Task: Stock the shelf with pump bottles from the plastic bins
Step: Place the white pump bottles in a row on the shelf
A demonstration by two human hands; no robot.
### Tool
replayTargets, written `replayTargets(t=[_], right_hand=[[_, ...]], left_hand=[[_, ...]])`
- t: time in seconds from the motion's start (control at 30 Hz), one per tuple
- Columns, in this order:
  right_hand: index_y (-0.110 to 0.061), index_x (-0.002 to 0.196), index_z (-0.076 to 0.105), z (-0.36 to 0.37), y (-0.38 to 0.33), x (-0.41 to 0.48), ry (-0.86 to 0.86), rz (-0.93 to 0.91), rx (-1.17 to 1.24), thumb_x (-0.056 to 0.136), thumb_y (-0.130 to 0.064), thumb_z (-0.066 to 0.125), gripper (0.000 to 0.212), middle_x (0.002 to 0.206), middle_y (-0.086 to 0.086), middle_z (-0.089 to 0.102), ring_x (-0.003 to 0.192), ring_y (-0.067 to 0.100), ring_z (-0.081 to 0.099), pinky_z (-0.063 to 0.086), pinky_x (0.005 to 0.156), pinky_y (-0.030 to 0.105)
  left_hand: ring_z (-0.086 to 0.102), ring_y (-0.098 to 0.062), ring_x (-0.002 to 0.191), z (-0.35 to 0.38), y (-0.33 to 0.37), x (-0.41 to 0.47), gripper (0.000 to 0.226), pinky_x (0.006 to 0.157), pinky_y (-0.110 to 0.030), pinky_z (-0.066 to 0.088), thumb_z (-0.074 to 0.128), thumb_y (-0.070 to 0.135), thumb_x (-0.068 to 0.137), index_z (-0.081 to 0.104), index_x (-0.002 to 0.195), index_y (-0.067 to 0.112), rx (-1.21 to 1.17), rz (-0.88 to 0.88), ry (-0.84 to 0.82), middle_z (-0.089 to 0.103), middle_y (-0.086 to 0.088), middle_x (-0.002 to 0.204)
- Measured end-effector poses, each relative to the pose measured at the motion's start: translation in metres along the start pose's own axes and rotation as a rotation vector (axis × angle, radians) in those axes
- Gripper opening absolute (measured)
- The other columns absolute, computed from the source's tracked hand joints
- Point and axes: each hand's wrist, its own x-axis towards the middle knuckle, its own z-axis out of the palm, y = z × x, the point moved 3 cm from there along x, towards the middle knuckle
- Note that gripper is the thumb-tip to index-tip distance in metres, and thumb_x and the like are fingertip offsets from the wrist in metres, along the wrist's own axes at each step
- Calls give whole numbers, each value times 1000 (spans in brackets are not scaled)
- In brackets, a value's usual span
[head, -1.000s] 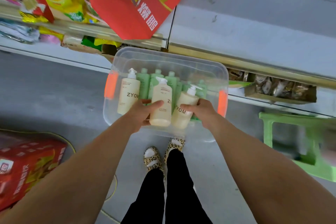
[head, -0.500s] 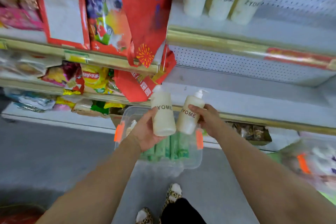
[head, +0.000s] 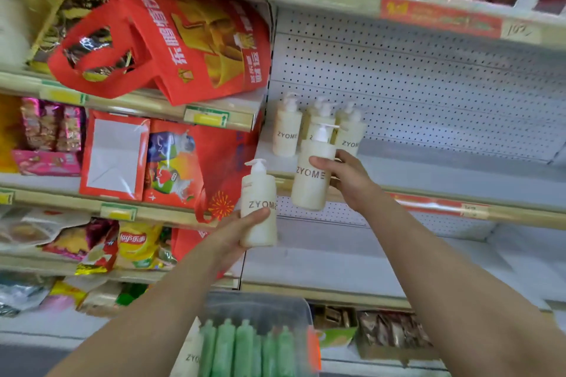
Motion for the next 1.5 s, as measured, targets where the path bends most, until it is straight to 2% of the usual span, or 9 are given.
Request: replayTargets(t=[0.13,0.33,0.5,0.73,0.97,1.17,1.23,1.37,1.5], right_hand=[[-18,120,58,-5,-32,38,2,-82,-12,66,-26,90,63,114,1,69,106,20,67,52,94,40],[-21,128,52,7,-27,93,13,-120,-80,63,-21,92,76,118,-1,66,107,17,63,51,81,31],[-21,139,46,19,-3,127,7,-96,-133,63,-26,93,90,128,0,60,113,21,59,50,95,40],[-23,135,51,33,13,143,-18,-135,-148,62,-32,92,84,122,-4,63,98,4,59,46,69,21],[-24,140,43,41,18,143,-40,-115,-162,64,-42,89,91,132,-2,58,116,20,58,50,100,43],[-24,118,61,7,-6,112,112,-107,-91,75,-66,71,61,123,-6,62,107,11,59,48,93,33],[-24,110,67,-4,-17,98,32,-86,-44,78,-64,70,51,112,-3,72,105,14,66,54,89,34],[-13,121,67,-9,-27,70,-293,-44,-94,85,-50,71,52,114,5,73,110,22,68,55,94,39],[-11,128,61,-21,-31,55,-288,-19,-107,86,-30,75,48,120,7,71,111,23,67,53,97,41]], left_hand=[[65,-33,106,11,19,18,54,75,-42,57,70,11,85,49,135,7,43,89,22,64,-21,126],[64,-39,112,12,32,40,61,80,-48,57,76,16,75,51,131,14,78,151,32,66,-20,123],[70,-28,99,16,40,53,66,73,-38,58,82,18,68,55,128,13,101,212,33,72,-14,113],[69,-29,103,20,41,59,64,80,-41,59,78,18,69,55,129,11,103,249,27,70,-16,118],[64,-38,111,27,41,67,67,90,-52,54,81,21,70,55,131,9,122,243,24,68,-19,120],[67,-35,106,53,50,73,62,90,-53,52,84,17,71,58,127,7,146,251,-2,68,-20,119],[64,-36,114,66,52,75,68,101,-57,47,82,16,69,54,129,4,110,264,15,67,-20,122],[67,-33,110,91,55,77,68,97,-51,53,79,20,69,54,130,3,111,260,-5,69,-18,120],[68,-30,110,107,57,83,59,96,-55,52,78,22,79,53,131,8,191,251,-35,69,-14,120]])
